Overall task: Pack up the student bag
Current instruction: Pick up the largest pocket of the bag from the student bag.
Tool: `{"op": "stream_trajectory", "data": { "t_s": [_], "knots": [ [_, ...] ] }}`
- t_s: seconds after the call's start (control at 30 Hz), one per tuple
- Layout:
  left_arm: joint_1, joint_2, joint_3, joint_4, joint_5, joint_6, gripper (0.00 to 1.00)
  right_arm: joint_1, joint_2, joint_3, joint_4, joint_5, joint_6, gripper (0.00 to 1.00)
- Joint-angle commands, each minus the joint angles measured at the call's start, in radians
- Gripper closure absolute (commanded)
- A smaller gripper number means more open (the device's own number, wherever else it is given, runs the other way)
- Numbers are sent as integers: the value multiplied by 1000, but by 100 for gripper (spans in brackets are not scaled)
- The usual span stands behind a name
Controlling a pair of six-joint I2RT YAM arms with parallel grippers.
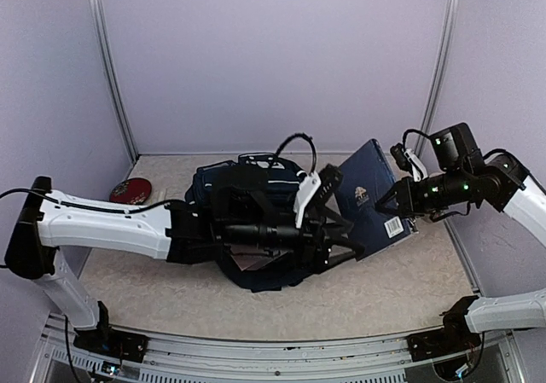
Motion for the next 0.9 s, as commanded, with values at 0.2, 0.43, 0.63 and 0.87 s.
{"op": "stream_trajectory", "data": {
  "t_s": [0.2,0.43,0.63,0.87],
  "knots": [
    [197,-108,223,-882,-482,247,26,4,-40,41,221,-290,-93,100],
    [181,-164,133,-977,-453,379,16,4,-52,4,237,-309,-93,100],
    [194,-127,160,-993,-785,367,11,4,-69,-54,262,-344,-66,100],
    [202,-159,141,-952,-888,396,15,6,-97,-92,266,-351,-49,100]
  ]
}}
